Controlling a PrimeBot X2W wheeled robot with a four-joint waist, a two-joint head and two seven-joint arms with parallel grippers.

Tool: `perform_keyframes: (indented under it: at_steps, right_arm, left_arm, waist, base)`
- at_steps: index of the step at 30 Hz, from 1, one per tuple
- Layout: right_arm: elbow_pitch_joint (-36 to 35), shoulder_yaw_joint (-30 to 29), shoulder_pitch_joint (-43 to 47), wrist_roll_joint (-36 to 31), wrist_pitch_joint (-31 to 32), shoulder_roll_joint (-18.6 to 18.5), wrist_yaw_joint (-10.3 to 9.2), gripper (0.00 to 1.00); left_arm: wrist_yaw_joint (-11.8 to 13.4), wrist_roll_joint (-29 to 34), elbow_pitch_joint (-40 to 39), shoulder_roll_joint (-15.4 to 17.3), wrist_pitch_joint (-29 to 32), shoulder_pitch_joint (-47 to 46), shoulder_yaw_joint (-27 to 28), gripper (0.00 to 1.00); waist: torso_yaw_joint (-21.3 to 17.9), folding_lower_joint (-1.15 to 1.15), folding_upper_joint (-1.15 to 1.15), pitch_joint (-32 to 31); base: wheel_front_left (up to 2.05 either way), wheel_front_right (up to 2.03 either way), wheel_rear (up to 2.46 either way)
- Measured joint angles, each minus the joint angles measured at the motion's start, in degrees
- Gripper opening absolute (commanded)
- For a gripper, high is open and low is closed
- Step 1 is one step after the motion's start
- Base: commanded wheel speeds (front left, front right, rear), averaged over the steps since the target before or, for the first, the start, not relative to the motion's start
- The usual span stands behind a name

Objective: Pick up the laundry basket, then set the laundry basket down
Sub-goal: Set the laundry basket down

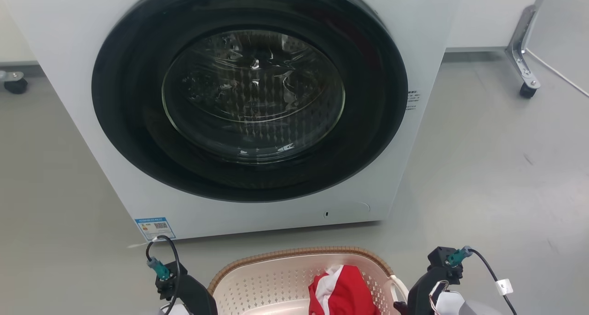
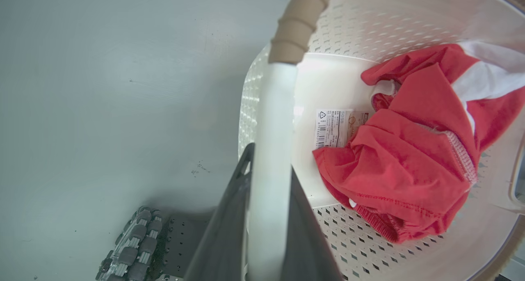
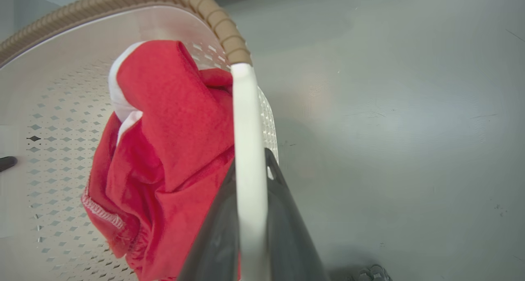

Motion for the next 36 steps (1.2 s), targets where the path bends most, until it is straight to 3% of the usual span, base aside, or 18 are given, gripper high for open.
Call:
perform_keyframes:
  at_steps: [11, 36]
  right_arm:
    - [-1.36, 0.55, -1.20, 0.11, -3.08, -0.81, -0.13, 0.00]
    - [-2.54, 1.20, -13.82, -2.87, -13.29, -1.87, -0.14, 0.00]
  left_arm:
    - [0.96, -0.05, -2.15, 0.05, -3.28, -1.05, -1.47, 0.00]
    - [3.07, 3.16, -5.59, 0.57, -14.68, -12.23, -2.09, 0.00]
  waist:
    - [-0.20, 0.00, 0.00, 5.10]
    - [-0.86, 0.02, 0.01, 25.11]
  base:
    - [0.00, 0.00, 0.00]
    - [0.00, 0.00, 0.00]
